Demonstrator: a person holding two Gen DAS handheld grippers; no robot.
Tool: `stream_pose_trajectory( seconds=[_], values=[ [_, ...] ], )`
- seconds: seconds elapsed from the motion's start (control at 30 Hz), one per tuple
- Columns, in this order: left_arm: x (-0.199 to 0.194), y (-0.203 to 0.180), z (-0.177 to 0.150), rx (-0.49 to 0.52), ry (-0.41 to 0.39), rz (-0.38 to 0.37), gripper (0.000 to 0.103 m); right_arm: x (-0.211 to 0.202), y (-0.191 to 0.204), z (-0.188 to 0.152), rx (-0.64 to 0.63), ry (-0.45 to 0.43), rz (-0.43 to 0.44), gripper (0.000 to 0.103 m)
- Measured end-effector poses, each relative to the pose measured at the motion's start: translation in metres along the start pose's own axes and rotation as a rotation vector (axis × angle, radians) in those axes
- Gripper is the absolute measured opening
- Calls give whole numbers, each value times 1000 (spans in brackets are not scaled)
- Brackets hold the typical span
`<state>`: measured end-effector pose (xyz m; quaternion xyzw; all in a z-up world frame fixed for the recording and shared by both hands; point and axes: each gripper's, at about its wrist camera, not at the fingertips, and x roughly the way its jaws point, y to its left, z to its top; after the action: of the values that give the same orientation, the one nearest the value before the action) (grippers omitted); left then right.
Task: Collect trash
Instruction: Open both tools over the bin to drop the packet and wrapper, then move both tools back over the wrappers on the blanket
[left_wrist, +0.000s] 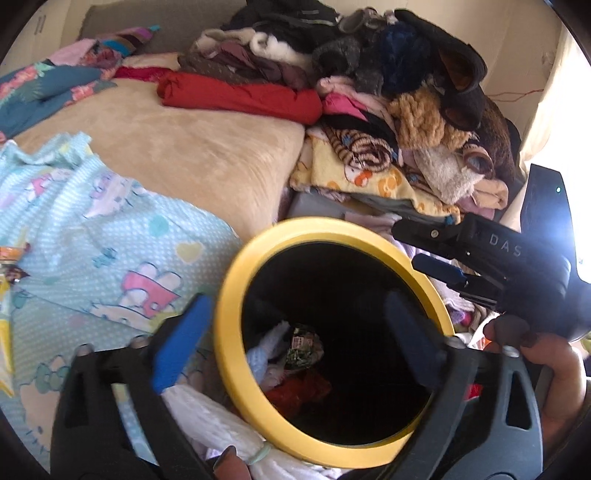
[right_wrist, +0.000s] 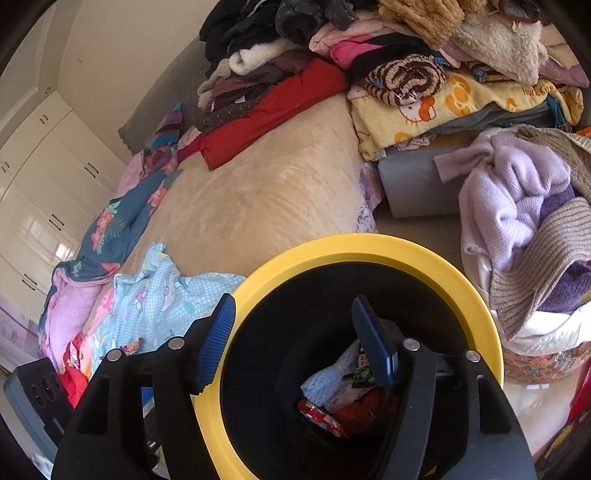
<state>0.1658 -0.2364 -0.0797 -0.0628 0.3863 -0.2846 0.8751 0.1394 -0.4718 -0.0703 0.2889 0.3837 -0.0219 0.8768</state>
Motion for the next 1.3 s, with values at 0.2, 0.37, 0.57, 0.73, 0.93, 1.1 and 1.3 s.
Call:
stream_pose_trajectory(
  seconds=[0.2, 0.37, 0.57, 0.73, 0.93, 1.1, 1.3],
  values=[
    [-23, 12, 2, -4, -59, 65, 92, -3, 15, -1, -46, -22, 19, 71],
    [-44, 26, 5, -20, -104, 104, 92, -5, 32, -4, -101, -46, 40, 72],
    [-70, 44, 6, -33, -163, 159, 92, -10, 55, -9, -174, -91, 72, 75],
    [-85, 57, 7, -47, -198, 190, 92, -11, 71, -15, -214, -110, 95, 75],
    [-102, 72, 7, -61, -239, 229, 92, -10, 86, -23, -241, -125, 122, 76],
    [-113, 86, 6, -83, -263, 258, 92, -9, 104, -33, -288, -131, 153, 76],
    [-127, 110, 4, -117, -279, 297, 92, -6, 129, -50, -355, -125, 185, 76]
  ],
)
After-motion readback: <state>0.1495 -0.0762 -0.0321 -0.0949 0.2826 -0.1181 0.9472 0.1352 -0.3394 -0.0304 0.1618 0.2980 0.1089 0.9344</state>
